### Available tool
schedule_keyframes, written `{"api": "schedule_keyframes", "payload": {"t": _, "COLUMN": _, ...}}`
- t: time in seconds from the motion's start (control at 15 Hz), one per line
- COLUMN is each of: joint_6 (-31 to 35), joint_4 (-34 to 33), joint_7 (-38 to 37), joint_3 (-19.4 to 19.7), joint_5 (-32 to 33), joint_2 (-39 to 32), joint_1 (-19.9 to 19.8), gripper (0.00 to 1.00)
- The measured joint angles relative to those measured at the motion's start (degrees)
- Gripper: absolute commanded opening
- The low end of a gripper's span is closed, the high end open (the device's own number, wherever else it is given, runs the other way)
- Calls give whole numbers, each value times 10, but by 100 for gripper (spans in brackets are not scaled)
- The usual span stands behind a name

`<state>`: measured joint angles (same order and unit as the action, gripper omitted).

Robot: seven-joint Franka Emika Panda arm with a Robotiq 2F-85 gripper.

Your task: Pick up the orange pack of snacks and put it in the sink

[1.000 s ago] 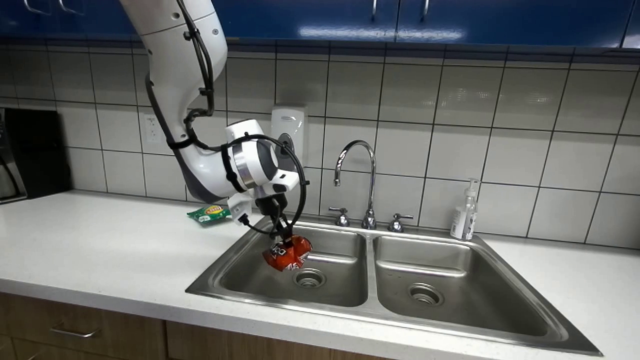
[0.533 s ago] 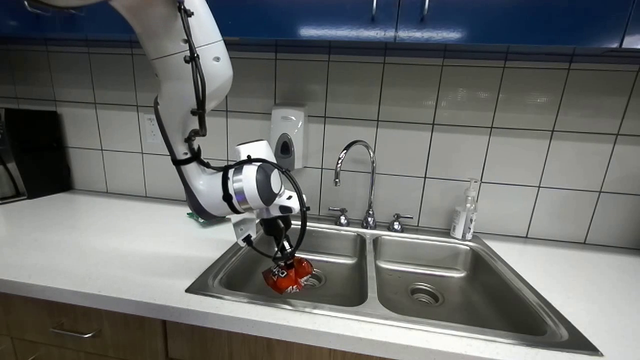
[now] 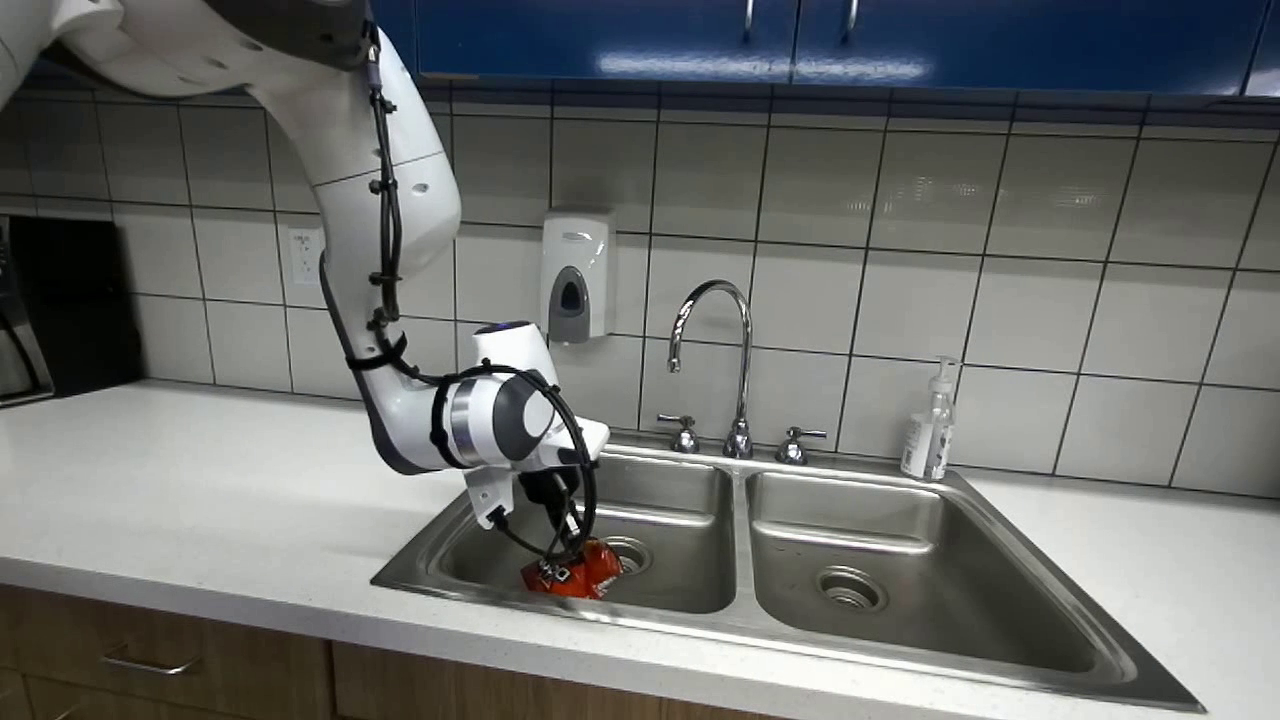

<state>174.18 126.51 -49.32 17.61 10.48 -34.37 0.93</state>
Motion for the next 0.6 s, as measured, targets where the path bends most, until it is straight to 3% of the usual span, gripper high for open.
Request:
{"api": "schedule_keyframes", "payload": {"t": 0.53, "joint_6": 0, "joint_4": -78, "joint_7": 69, "joint_3": 15, "joint_5": -99, "joint_2": -79, "joint_1": 26, "gripper": 0}}
{"api": "schedule_keyframes", "payload": {"t": 0.6, "joint_6": 0, "joint_4": -84, "joint_7": 75, "joint_3": 17, "joint_5": -107, "joint_2": -84, "joint_1": 29, "gripper": 18}}
